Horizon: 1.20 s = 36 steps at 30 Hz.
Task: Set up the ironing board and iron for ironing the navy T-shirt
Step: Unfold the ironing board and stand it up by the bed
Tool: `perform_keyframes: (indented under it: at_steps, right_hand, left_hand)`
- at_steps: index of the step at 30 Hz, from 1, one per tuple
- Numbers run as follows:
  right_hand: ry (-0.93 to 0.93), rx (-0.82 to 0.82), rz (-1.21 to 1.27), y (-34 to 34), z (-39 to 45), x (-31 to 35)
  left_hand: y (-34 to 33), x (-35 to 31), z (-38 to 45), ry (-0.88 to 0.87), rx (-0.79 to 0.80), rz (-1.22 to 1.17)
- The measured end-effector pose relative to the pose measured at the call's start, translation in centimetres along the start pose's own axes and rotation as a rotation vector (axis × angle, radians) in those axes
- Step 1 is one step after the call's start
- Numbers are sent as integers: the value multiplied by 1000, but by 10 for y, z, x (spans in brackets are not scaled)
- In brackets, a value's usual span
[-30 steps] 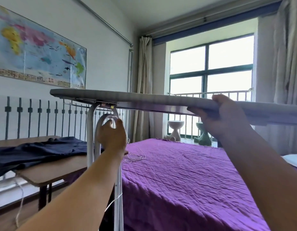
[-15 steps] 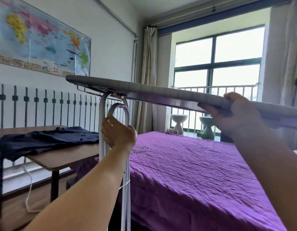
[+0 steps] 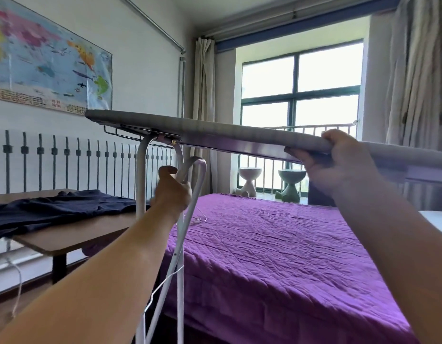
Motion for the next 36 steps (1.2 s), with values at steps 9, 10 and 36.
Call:
perform_keyframes:
  at_steps: [9, 10, 36]
  right_hand:
    - [-2, 4, 18, 13, -19, 3]
    - [-6, 10, 20, 13, -21, 1]
    - [-214, 77, -36, 45, -37, -120]
  left_hand:
    - [-18, -2, -45, -32, -133, -140]
    - [-19, -3, -51, -50, -140, -124]
    - [-95, 48, -117, -74, 64, -127]
Point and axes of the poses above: each hand's wrist, its own z-axis towards the middle knuckle, its own y-axis out of the back of the hand, x = y × z, the point moved 3 cm from there along z, towards the middle knuckle, and after that the axes turned 7 degrees about -z, right-handed, at the moved point
